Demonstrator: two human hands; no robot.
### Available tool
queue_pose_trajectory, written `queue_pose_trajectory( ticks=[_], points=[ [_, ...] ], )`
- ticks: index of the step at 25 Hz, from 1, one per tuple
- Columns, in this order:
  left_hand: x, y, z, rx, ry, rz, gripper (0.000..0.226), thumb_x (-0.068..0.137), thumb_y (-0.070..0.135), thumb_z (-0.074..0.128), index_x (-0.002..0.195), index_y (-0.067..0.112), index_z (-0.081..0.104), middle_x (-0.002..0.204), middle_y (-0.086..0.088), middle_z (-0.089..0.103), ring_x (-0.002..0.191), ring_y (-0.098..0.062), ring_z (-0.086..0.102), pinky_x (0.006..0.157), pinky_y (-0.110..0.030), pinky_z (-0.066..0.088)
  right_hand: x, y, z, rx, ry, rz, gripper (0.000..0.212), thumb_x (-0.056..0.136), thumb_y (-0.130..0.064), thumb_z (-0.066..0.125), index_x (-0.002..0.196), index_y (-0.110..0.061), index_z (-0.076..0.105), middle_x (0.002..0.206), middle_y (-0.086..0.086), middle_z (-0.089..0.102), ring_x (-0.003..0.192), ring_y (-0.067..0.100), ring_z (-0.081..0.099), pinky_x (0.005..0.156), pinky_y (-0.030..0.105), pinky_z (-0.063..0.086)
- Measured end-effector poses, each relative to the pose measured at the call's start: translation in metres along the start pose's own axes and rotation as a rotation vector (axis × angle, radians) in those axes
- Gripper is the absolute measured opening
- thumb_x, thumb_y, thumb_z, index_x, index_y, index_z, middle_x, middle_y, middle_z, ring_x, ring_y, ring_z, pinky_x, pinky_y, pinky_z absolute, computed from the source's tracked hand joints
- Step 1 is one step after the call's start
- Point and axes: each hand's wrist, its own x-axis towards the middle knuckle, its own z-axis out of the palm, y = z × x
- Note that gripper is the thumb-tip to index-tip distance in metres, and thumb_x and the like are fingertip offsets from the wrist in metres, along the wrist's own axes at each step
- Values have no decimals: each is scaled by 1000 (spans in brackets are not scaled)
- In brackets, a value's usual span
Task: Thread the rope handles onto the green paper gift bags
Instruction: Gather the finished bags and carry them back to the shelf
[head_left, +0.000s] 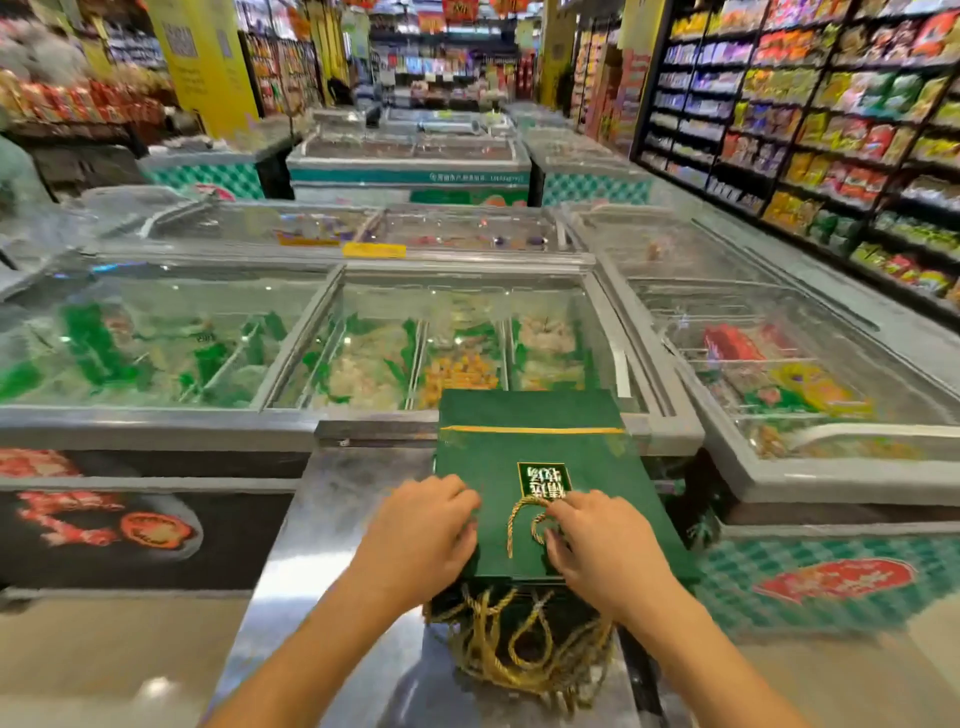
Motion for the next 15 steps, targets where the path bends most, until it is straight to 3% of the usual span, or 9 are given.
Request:
queue_pose_trajectory(
  ticks=[7, 12, 15],
  points=[
    [13, 9, 1, -107, -99, -101, 28, 96, 31, 49, 111, 19, 70, 105, 4, 68, 95, -19, 64, 80, -35, 52, 10, 18, -15, 11, -81, 24, 25, 100, -36, 48, 103, -18, 65, 98, 1, 65, 93, 27, 62, 75, 38, 47],
    [21, 10, 23, -204, -55, -287, 31, 98, 29, 57, 127, 19, 64, 125, 4, 61, 113, -16, 58, 96, -32, 49, 21, 66, -2, 102, -69, 82, 34, 101, -41, 46, 122, -21, 64, 114, 0, 65, 104, 23, 61, 86, 40, 50],
    [24, 3, 37, -366, -58, -504, 48, 98, 32, 61, 144, 24, 51, 146, 2, 44, 135, -19, 42, 112, -35, 35, 29, 99, 13, 218, -115, 227, 51, 99, -48, 51, 142, -22, 52, 138, 5, 54, 125, 27, 52, 100, 44, 47]
  ],
)
